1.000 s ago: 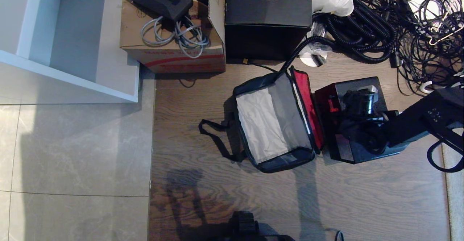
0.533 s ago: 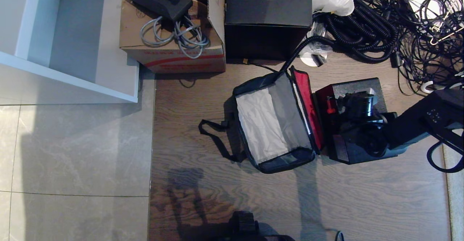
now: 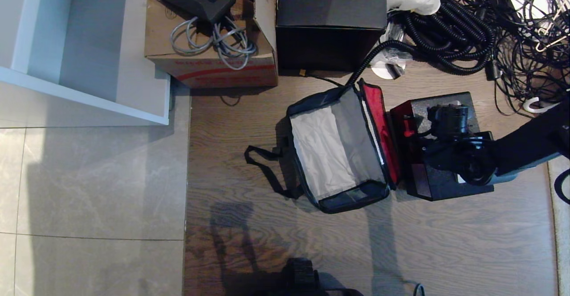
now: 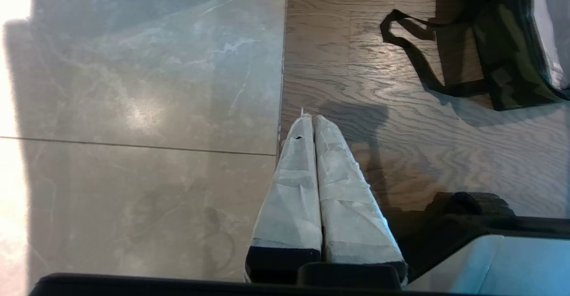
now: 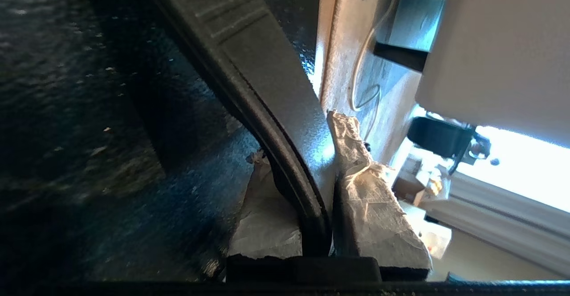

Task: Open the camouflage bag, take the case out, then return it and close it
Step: Place the black box back

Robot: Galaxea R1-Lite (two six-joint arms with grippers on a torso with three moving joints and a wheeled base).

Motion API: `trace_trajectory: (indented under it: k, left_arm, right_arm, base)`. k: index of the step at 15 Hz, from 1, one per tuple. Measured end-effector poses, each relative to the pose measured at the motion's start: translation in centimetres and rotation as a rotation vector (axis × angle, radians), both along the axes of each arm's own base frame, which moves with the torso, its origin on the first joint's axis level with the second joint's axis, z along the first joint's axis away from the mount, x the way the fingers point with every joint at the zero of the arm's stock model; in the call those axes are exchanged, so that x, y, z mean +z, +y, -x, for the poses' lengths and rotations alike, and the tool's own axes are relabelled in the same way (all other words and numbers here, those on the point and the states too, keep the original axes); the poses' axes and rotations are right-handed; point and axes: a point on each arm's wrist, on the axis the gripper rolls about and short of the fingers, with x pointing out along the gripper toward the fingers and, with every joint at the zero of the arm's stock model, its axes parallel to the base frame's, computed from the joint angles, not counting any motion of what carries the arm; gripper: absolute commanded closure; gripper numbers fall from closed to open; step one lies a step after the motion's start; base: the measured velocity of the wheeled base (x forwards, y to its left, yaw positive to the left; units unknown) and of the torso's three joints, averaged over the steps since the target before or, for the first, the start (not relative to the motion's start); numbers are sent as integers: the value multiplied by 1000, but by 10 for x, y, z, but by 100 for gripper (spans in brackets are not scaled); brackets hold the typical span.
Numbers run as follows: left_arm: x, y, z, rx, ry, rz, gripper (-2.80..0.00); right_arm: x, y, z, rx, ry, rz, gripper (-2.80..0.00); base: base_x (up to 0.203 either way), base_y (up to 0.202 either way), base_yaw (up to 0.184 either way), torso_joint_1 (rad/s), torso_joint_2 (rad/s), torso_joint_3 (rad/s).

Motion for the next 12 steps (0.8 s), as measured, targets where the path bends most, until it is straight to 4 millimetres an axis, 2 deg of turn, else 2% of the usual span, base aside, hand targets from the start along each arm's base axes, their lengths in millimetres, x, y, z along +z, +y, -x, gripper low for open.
trace_trajectory:
  k: [3, 6, 9, 12]
  left_arm:
    - [0, 0, 0, -1, 0, 0, 0]
    - [0, 0, 0, 0, 0, 0, 0]
    - [0, 0, 0, 0, 0, 0, 0]
    - [0, 0, 0, 0, 0, 0, 0]
  right_arm:
    - [36, 3, 24, 26, -48, -8, 0]
    - [61, 6, 50, 46, -77, -11, 0]
    - [79, 16, 77, 86, -94, -15, 0]
    - [85, 36, 102, 172, -115, -29, 0]
  base:
    - [0, 0, 0, 0, 0, 0]
    - [0, 0, 0, 0, 0, 0]
    - [0, 0, 0, 0, 0, 0]
    - [0, 0, 0, 0, 0, 0]
